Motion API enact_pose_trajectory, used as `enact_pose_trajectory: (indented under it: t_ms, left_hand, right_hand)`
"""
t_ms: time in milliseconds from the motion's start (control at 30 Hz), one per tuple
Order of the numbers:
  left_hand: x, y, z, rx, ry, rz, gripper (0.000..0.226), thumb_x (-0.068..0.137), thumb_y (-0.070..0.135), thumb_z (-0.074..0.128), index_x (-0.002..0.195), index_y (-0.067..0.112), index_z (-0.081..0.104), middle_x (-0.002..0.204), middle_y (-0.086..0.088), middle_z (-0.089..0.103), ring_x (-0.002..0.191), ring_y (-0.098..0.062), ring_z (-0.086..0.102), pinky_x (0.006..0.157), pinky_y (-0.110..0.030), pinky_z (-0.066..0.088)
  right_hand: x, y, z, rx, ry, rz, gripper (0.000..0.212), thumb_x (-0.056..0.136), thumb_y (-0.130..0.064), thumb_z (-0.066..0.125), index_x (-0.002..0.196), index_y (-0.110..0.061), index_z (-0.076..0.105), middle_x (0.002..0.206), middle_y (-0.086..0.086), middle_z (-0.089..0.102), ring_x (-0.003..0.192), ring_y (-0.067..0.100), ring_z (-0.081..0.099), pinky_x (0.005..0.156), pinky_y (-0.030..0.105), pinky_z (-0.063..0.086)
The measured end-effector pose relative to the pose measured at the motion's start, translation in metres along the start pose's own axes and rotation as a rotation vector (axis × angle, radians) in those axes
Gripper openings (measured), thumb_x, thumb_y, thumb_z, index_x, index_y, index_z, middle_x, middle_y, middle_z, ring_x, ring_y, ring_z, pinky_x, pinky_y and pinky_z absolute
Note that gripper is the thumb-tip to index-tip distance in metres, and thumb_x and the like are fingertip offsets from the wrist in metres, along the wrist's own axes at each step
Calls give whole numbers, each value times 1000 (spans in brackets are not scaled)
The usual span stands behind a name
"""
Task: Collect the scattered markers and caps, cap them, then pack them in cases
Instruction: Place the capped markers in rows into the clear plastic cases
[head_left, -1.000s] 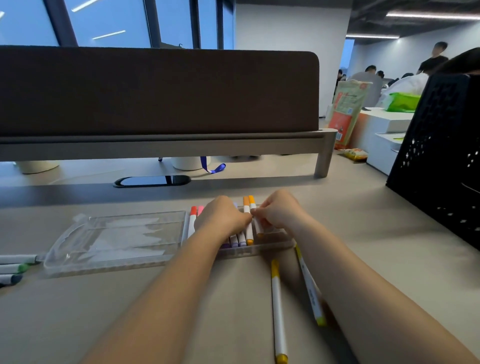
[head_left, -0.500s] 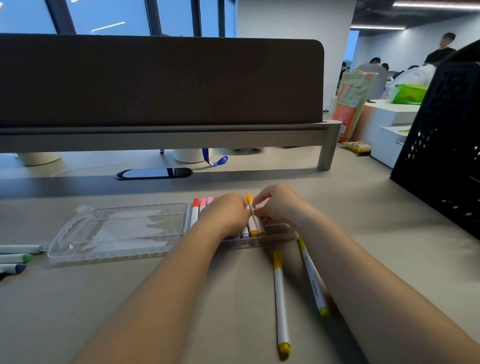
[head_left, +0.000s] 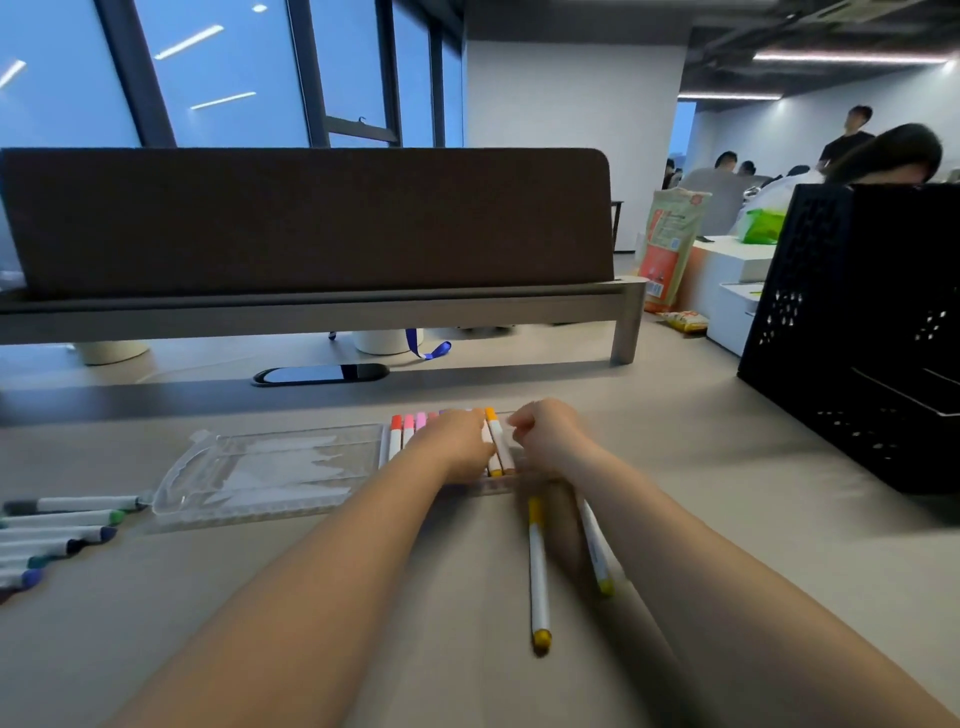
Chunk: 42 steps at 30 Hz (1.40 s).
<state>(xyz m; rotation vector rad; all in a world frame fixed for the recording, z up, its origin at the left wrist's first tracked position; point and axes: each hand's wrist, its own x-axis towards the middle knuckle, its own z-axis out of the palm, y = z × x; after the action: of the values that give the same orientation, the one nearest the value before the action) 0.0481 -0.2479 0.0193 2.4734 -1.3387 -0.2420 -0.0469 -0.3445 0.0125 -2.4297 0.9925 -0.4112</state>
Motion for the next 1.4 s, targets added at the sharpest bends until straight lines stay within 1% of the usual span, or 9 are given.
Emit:
enact_pose_trajectory:
  t_ms: [133,200,333,467,633,833,1033,1200,1400]
  left_hand:
    - [-37,15,3,-204,211,8,22,90,32,58,107,18,56,109,-7,60,96,-22,58,74,-30,46]
    - [-56,26,3,-188,130,10,24,88,40,59,93,16,58,105,-9,63,101,-23,59,73,-28,45]
    - [-88,39,8,-150,-75,-43,34,82,50,64,74,18,56,64,2,47,62,-10,48,52,-23,35]
    - [-106,40,20,-113,-113,-89,41,71,56,69,77,17,59,67,0,56,65,-14,56,55,-25,42]
    - [-110,43,24,-50,-46,-83,43,74,48,67,90,8,65,86,-9,65,82,-21,61,64,-30,44]
    - [-109,40,21,-187,-75,-109,24,75,35,61,68,13,58,71,-6,61,79,-24,66,67,-33,52]
    - [-106,32,9,-492,-35,-164,28,85,32,64,67,10,65,57,-3,61,50,-12,58,49,-19,45]
    - [-83,18,-8,-793,-34,-207,18,88,22,66,85,4,63,84,-11,73,42,1,55,46,-15,41]
    - [-41,24,-18,-944,-1,-234,11,88,15,65,87,5,62,86,-14,70,56,-7,56,54,-16,51]
  right_hand:
    - [-36,28,-25,164,174,34,11,90,-23,60,96,-17,68,98,4,68,92,21,60,78,32,49]
    - [-54,39,-35,104,152,67,10,87,-28,63,87,-18,65,88,2,65,87,20,59,73,32,48]
    - [-83,46,-44,8,61,121,19,84,-39,67,82,-20,62,79,-1,63,81,18,60,75,37,52]
    - [-107,44,-47,-21,-33,162,30,81,-51,67,76,-22,59,67,-2,66,61,14,64,62,29,47]
    - [-111,35,-40,-270,14,148,29,80,-51,65,80,-22,61,86,-1,69,87,21,63,70,28,45]
    - [-111,30,-41,-334,67,164,32,76,-48,63,88,-19,65,89,0,65,87,22,61,69,29,47]
    - [-108,34,-47,99,103,192,37,78,-37,58,50,-13,53,46,1,49,48,19,46,50,30,37]
    - [-90,30,-54,428,68,224,41,84,-28,66,88,13,64,71,11,48,65,21,42,55,29,31]
    - [-46,17,-48,569,31,246,25,90,-26,66,92,-1,68,72,5,59,61,11,48,54,22,38]
